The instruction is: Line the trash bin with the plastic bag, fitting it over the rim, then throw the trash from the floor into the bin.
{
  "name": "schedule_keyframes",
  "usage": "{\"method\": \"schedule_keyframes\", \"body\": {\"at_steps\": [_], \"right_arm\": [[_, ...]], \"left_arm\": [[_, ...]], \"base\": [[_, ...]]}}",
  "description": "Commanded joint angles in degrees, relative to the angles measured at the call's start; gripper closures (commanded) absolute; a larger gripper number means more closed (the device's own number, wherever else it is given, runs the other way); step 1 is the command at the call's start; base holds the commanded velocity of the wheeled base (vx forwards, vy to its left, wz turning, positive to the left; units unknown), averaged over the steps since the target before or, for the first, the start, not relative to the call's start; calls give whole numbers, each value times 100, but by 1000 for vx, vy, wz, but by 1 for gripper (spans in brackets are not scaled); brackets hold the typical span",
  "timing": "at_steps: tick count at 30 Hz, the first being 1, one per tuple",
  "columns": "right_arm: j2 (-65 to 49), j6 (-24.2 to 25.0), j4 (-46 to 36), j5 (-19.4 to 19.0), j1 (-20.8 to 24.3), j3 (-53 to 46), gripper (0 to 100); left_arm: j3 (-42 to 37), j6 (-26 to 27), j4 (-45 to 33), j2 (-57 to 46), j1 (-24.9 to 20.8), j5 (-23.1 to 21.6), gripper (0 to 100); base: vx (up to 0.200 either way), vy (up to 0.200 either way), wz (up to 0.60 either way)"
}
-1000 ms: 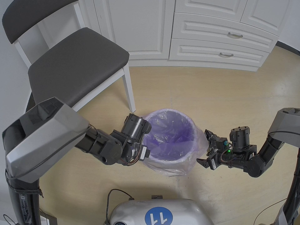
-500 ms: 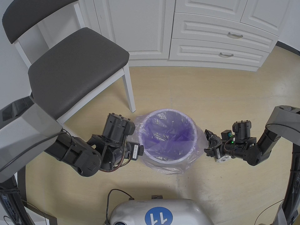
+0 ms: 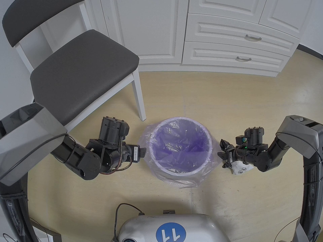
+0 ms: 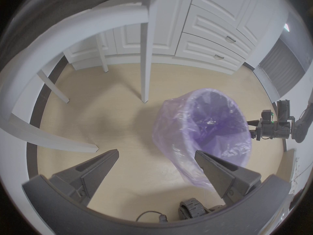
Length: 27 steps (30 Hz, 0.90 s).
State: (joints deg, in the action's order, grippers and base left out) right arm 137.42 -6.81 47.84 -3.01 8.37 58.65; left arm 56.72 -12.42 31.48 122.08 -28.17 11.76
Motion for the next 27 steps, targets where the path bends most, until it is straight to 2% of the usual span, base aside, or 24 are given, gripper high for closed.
{"method": "schedule_keyframes", "body": {"at_steps": [1,5,6,14,20,27], "right_arm": [[610,128,-248,-15,41,586,0],[856,251,-292,-15,77,894,0],[1014,304,-292,-24,112,1078,0],[1023,418,-451,-94,138,1158,0],[1093,444,-389,-103,138,1254,0],[1304,796,-486,-112,156,1667,0]], "left_arm": [[419,3,157,765,418,-210,0],[629,3,157,1002,506,-403,0],[753,12,166,1108,523,-579,0],[1517,56,69,1714,673,-1009,0],[2212,284,-291,2312,840,-1036,0],[3275,293,-898,2892,945,-1036,0]], "base": [[0,0,0],[0,0,0],[0,0,0],[0,0,0],[0,0,0],[0,0,0]]}}
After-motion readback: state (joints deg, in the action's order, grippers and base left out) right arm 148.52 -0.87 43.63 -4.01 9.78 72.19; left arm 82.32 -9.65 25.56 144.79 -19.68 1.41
